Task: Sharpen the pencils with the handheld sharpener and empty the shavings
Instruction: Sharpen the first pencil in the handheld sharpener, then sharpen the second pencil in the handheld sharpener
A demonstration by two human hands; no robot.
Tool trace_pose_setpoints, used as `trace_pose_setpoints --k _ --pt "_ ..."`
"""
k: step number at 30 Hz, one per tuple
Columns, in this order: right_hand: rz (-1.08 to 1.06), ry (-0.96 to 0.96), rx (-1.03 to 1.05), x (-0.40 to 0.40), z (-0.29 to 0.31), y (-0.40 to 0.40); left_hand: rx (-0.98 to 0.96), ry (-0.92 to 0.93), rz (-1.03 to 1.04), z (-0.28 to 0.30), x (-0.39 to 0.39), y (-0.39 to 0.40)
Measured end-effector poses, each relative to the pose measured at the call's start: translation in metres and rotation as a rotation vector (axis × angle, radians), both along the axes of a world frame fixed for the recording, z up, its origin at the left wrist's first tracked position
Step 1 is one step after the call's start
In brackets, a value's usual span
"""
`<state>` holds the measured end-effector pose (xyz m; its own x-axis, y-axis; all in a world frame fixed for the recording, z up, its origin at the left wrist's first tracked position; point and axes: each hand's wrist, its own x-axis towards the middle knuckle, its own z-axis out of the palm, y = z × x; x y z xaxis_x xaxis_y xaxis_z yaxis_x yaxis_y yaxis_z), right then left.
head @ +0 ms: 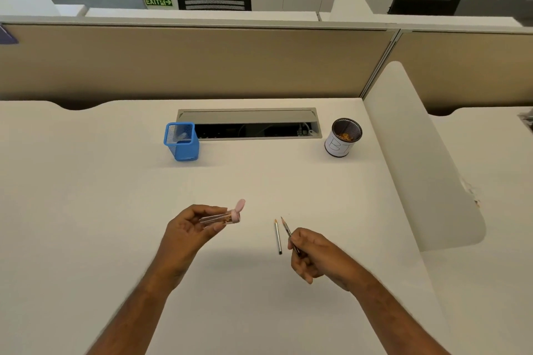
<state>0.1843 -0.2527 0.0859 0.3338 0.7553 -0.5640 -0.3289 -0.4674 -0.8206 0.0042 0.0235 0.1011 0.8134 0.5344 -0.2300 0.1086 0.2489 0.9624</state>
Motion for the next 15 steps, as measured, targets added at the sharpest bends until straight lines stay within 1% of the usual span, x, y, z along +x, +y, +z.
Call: trace_pose_setpoints --k 2,7,9,12,15 --pt "-0.017 -0.161 -0.085 -0.001 -0.010 0.000 -0.001 0.008 0.006 -0.005 -0.002 -0.004" --pt "-0.048 -0.647 -0.369 -0.003 -0.039 0.004 -0.008 0.028 0.081 -0.012 -0.003 -0.012" --pt "-0.006 -0.831 -0.472 -0.003 -0.048 0.008 -0.010 0.028 0.090 -0.014 -0.004 -0.013" --pt "0.118 -1.075 -0.553 -0.002 -0.063 0.015 0.001 0.033 0.087 -0.016 -0.004 -0.015" --pt "0.227 -1.200 -0.633 0.000 -0.073 0.017 0.020 0.040 0.080 -0.020 -0.004 -0.015"
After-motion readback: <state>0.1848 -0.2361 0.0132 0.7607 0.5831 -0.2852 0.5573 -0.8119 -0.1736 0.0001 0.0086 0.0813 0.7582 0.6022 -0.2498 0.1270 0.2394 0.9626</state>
